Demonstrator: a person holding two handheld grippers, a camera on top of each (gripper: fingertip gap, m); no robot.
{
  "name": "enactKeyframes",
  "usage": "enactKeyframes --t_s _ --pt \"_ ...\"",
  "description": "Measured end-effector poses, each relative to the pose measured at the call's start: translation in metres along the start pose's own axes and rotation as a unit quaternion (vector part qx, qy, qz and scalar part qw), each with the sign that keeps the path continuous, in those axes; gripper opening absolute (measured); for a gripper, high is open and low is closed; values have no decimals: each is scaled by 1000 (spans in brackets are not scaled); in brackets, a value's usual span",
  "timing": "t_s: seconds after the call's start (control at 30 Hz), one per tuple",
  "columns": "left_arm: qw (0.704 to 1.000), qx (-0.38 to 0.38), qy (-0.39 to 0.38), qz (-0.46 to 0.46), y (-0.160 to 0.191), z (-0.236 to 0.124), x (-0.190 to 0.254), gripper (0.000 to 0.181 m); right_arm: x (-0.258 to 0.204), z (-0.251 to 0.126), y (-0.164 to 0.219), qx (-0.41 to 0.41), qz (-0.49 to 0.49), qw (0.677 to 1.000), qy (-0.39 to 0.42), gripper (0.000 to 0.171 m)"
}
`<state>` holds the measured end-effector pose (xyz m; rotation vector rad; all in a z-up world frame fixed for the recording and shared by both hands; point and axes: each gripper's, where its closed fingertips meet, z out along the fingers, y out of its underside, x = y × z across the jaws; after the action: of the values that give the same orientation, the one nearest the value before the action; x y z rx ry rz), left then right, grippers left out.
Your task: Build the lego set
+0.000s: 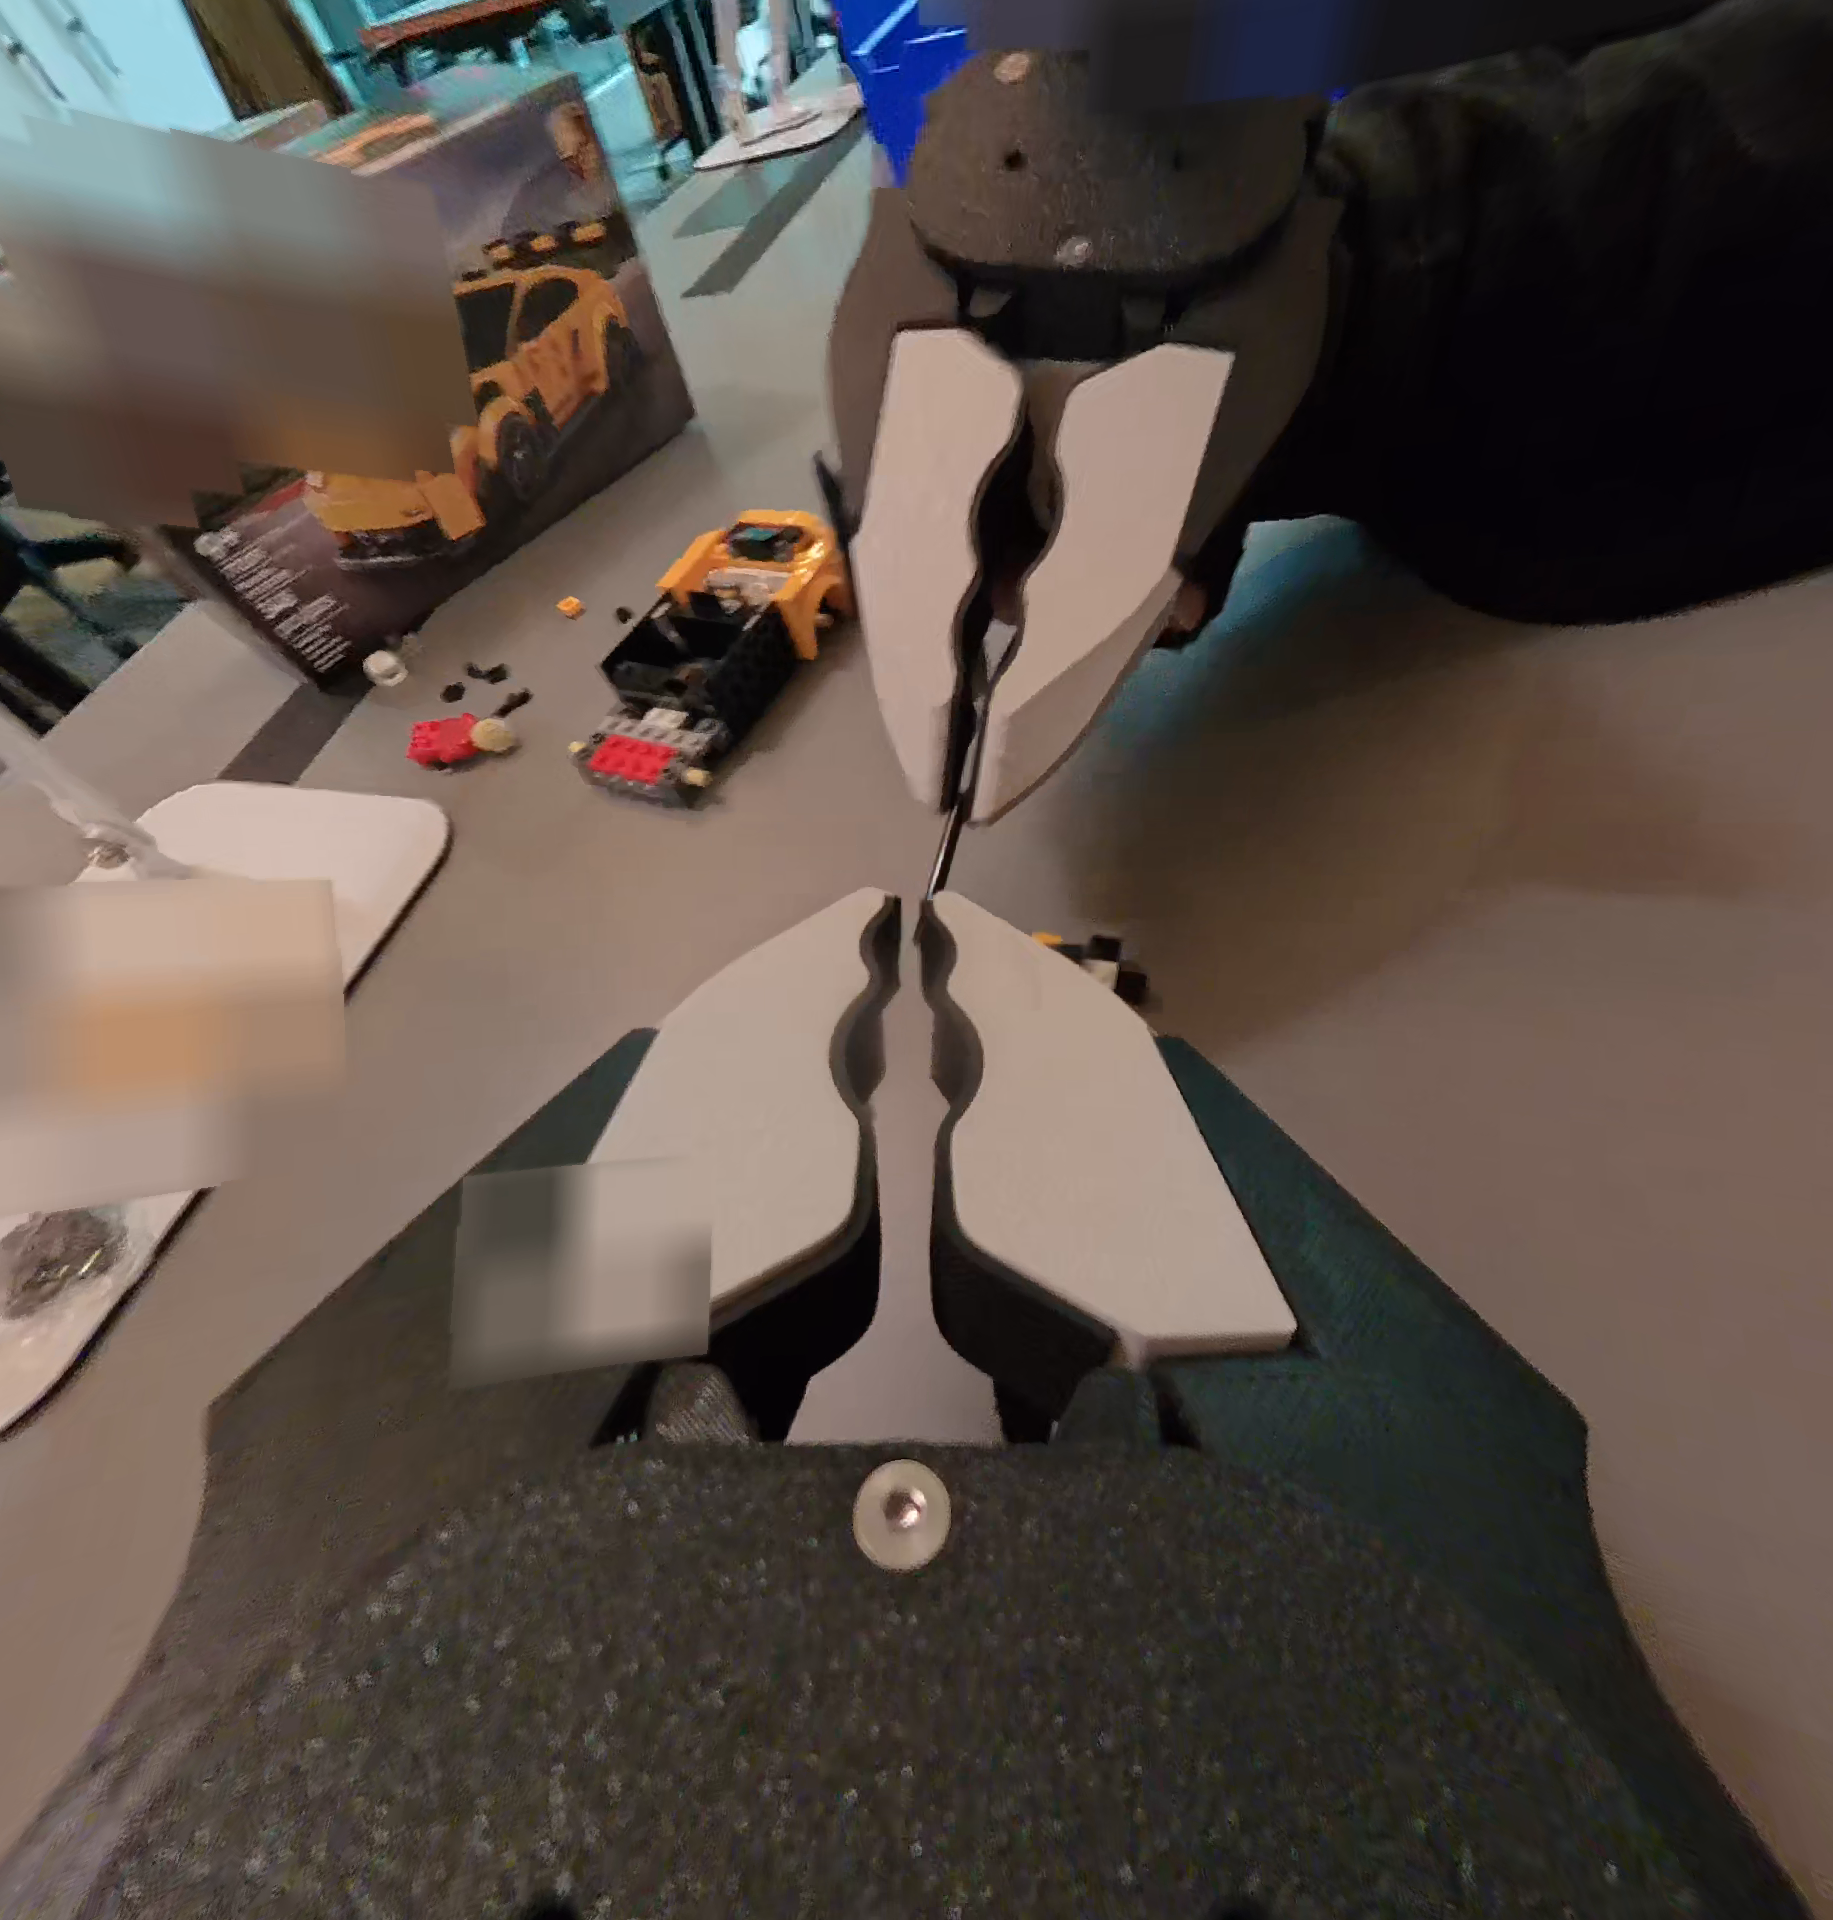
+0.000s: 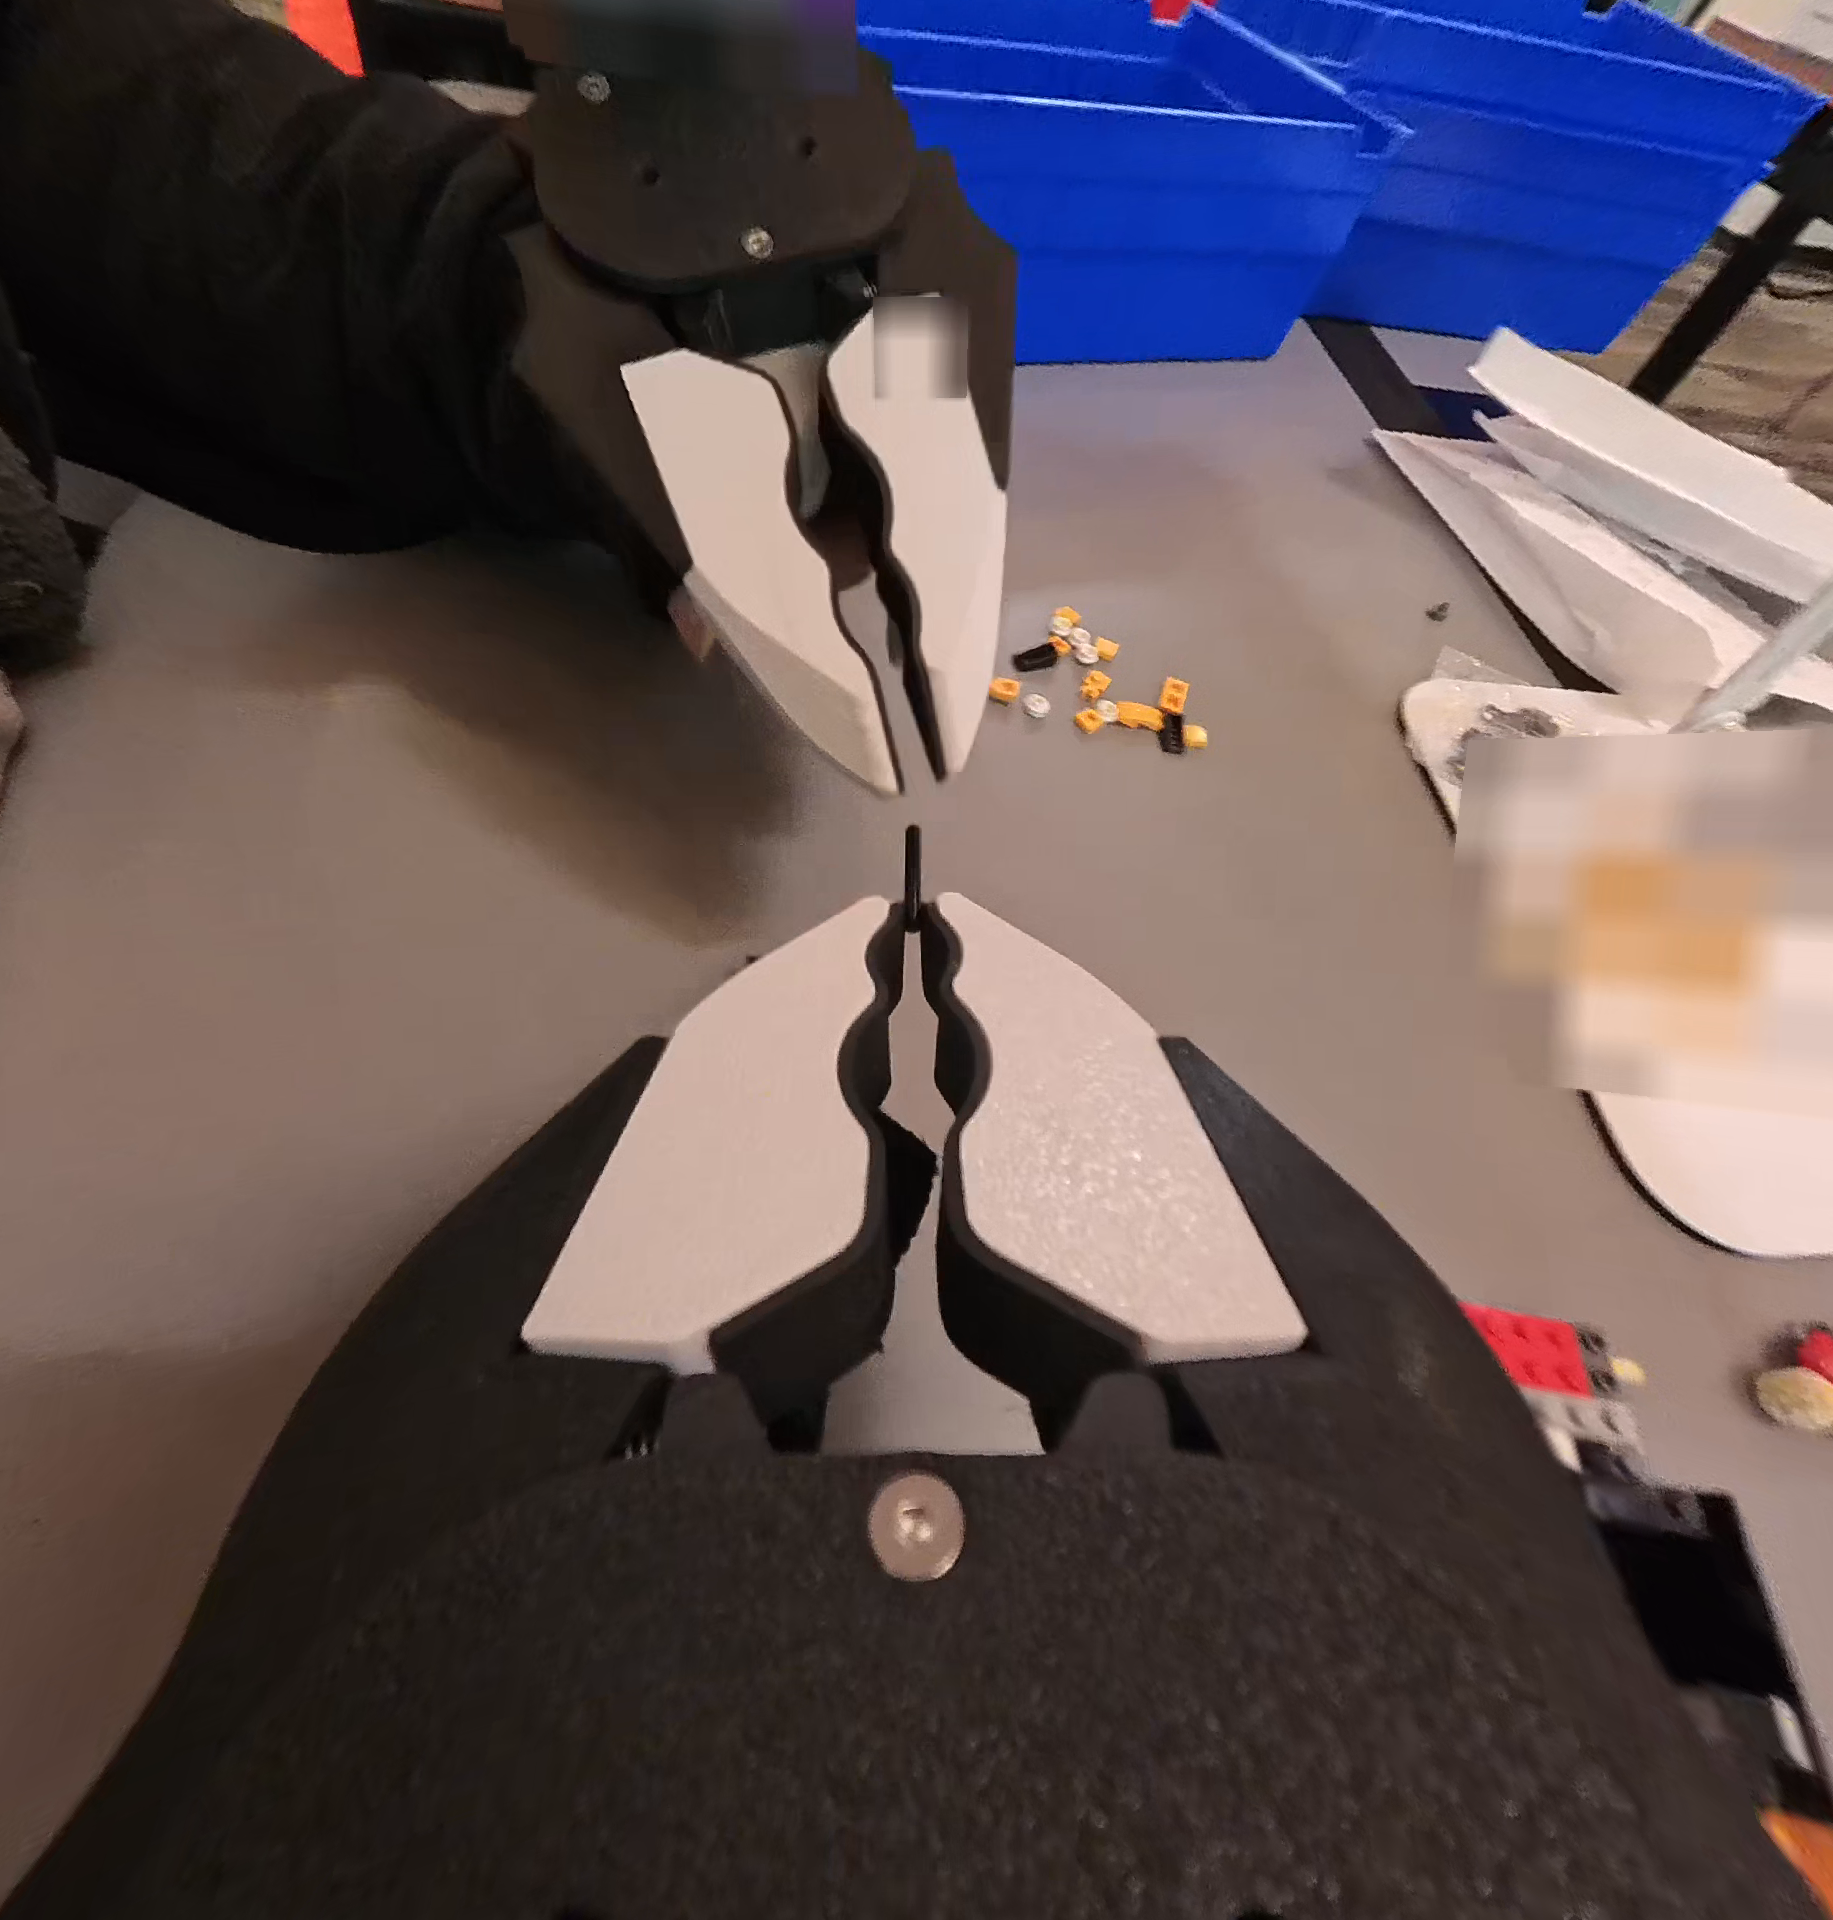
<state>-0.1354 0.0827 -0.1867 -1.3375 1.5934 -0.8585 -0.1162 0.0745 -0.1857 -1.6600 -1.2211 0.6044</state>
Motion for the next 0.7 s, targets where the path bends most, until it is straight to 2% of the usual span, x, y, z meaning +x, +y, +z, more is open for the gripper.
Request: enactKeyframes --t_s 0.03,0.13,0.27,0.7 --pt "1000 -16 -3 -16 7 -1 -7 7 7 -5 2 0 6 1000 10 3" --pt "991 -107 -8 -77 47 5 -20 23 24 -17 5 7 27 999 34 3" --pt "978 -173 1 -118 73 17 -16 24 32 -24 6 8 27 998 50 3" --pt "974 -207 -11 -92 74 29 -15 15 27 -18 9 9 35 999 34 3"
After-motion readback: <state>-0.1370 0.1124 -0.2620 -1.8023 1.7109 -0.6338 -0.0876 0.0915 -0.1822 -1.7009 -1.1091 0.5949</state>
